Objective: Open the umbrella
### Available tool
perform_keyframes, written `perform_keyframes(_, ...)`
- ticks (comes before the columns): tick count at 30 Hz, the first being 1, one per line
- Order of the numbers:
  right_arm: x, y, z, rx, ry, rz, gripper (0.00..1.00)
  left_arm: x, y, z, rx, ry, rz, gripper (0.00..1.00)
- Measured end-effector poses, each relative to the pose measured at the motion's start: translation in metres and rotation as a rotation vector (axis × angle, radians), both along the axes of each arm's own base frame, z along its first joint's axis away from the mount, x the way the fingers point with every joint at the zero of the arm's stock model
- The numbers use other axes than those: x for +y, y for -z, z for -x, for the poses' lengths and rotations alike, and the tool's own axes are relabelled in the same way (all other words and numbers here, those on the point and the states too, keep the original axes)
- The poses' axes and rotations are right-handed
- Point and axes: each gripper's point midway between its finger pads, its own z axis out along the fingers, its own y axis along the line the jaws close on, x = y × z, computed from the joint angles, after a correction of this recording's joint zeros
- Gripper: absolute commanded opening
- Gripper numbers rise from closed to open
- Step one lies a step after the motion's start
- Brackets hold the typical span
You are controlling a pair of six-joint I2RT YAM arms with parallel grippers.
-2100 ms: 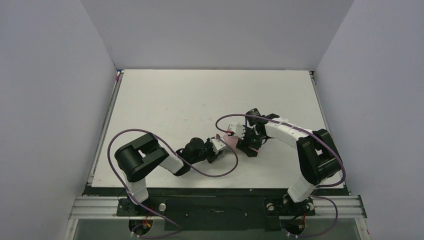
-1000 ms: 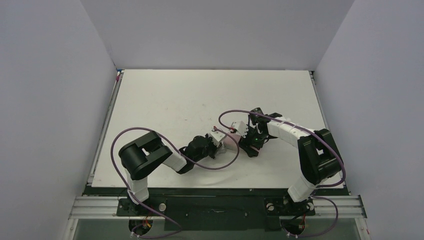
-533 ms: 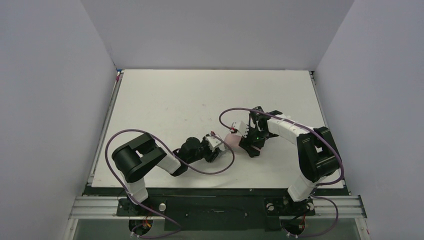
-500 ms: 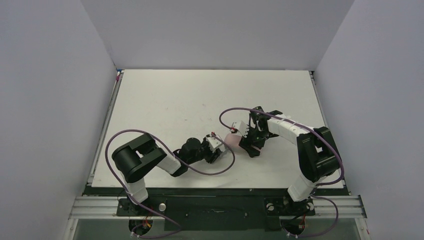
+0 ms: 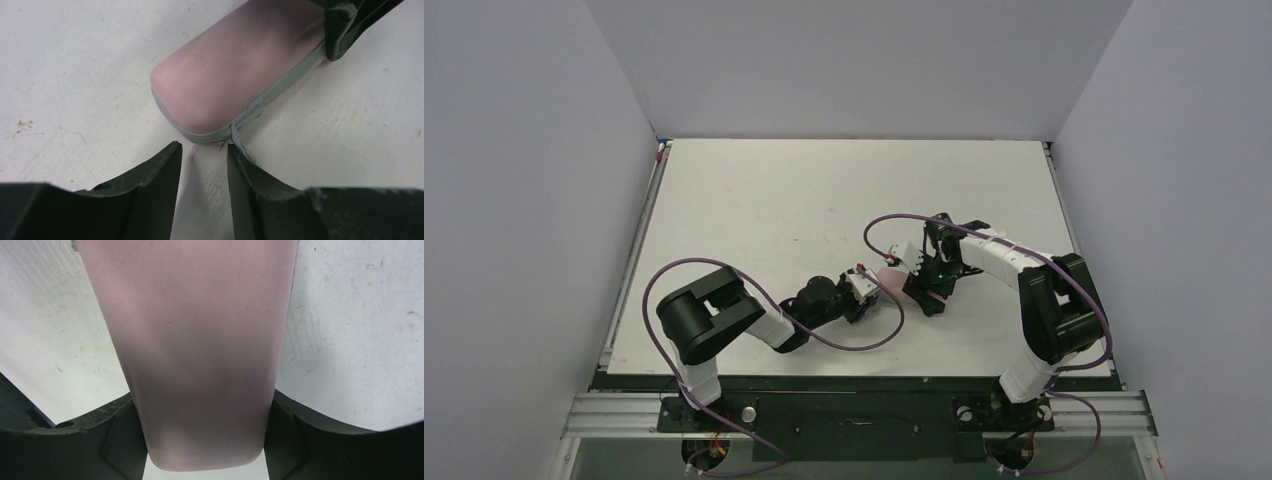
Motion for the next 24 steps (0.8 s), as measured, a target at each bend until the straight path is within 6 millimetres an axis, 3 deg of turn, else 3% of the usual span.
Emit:
perform_keyframes(6,-0.001,0.000,0.003,0.014,0.005,0.002,0.02,-0.007,0.002,0.003,-0.009,-0.001,-0.007,0.37)
perform_keyframes(12,-0.001,0.000,0.004,0.019,0.021,0.005,0.00,-0.010,0.004,-0.002,-0.013,-0.043,-0.013,0.31)
perform_keyframes(16,-0.002,0.000,0.004,0.022,0.032,0.010,0.00,-0.010,0.006,-0.007,-0.014,-0.072,-0.017,0.21)
perform_keyframes(20,-0.003,-0.001,0.004,0.022,0.037,0.018,0.00,-0.012,0.006,-0.008,-0.014,-0.082,-0.014,0.00)
perform_keyframes(24,-0.003,-0.001,0.004,0.024,0.037,0.020,0.00,-0.012,0.006,-0.009,-0.014,-0.089,-0.015,0.00)
